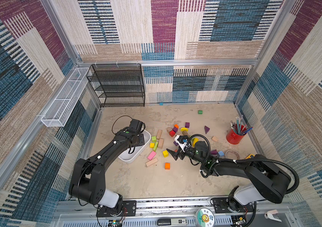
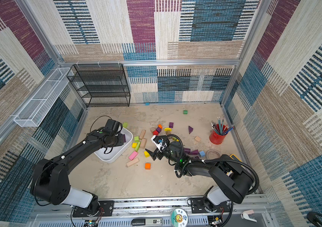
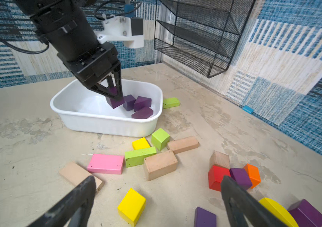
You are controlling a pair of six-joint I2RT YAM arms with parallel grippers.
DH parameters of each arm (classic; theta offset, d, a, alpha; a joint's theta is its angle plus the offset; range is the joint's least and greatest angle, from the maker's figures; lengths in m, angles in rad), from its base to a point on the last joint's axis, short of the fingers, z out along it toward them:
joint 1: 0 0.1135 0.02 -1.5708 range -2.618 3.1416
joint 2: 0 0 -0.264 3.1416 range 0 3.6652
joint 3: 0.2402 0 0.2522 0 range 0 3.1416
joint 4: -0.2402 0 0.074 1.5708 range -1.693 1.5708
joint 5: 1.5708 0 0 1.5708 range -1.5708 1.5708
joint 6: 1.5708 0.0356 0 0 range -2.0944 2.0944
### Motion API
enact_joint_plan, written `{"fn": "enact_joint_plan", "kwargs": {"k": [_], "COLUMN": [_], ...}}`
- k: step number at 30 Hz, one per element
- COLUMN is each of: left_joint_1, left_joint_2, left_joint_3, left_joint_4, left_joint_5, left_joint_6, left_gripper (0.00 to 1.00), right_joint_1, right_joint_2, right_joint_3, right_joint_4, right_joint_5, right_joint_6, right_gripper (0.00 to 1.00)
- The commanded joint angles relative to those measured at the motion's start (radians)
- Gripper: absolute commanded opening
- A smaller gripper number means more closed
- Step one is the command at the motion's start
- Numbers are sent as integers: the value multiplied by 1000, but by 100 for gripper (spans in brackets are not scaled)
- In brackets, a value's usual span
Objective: Pick purple bricks into the storage bin
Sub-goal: Place the building block in the storage box.
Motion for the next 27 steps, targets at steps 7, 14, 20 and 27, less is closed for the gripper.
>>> {"fn": "enact_joint_plan", "kwargs": {"k": [7, 14, 20, 27], "left_joint_1": [18, 40, 49, 56], "left_joint_2": [48, 95, 144, 199], "left_joint_3": [-15, -28, -21, -3], "left_joint_4": [68, 109, 136, 152], "left_joint_5": [-54, -49, -32, -30], "left_joint_6": [-7, -2, 6, 7], "left_gripper": [26, 27, 28, 29], "right_joint_1": [1, 2, 1, 2], "right_joint_2": [33, 43, 57, 70], "right_joint_3": [38, 49, 63, 75], "right_joint_4": [-47, -56, -65, -76], "right_joint_5": [-37, -33, -29, -33], "right_joint_6": [-19, -15, -13, -14], "right_gripper": [100, 100, 100, 100]}}
